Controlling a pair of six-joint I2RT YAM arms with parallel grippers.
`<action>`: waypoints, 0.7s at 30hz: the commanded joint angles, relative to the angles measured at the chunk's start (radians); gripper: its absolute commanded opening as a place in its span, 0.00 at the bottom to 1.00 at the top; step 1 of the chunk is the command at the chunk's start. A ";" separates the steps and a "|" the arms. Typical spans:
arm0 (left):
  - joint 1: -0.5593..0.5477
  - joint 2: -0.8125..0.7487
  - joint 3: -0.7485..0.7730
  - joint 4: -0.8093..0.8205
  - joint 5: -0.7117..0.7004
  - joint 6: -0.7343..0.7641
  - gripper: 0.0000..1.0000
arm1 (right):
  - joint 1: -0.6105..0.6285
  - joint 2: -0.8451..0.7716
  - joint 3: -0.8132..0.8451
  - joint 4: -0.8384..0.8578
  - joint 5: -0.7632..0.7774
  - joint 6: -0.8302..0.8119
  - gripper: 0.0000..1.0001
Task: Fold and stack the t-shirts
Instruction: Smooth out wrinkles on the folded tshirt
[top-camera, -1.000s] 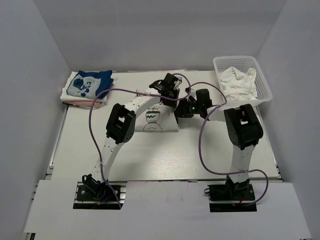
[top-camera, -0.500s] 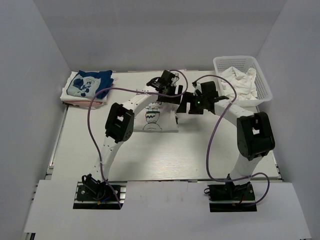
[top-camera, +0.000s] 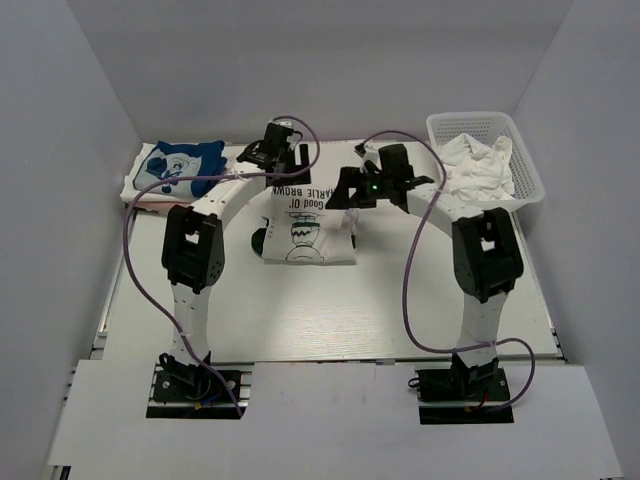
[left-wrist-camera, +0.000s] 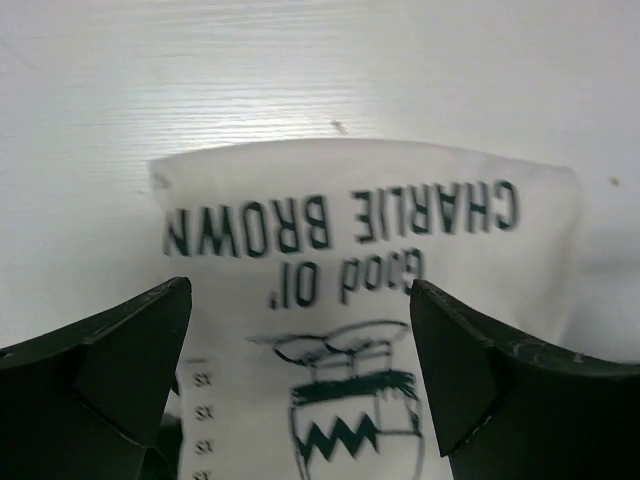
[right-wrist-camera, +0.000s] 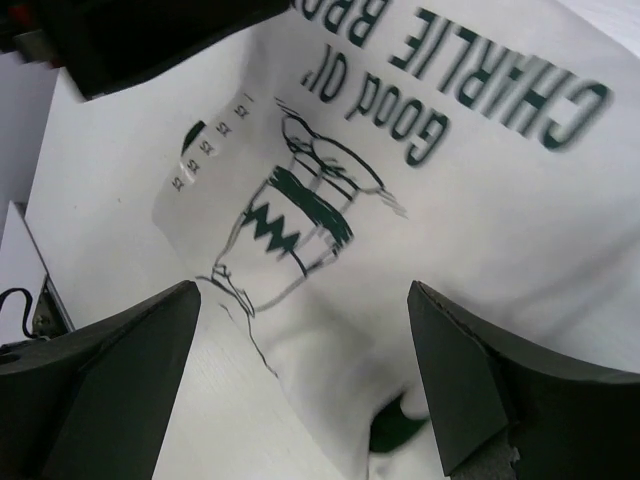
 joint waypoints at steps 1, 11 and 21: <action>0.036 0.057 -0.003 0.039 0.074 -0.020 1.00 | 0.036 0.081 0.110 0.021 -0.074 -0.031 0.90; 0.105 0.216 0.016 0.039 0.168 -0.020 0.97 | 0.004 0.145 -0.123 0.101 0.006 -0.027 0.90; 0.145 0.212 0.120 -0.029 0.257 -0.031 0.94 | -0.023 0.105 -0.132 0.181 -0.056 -0.126 0.90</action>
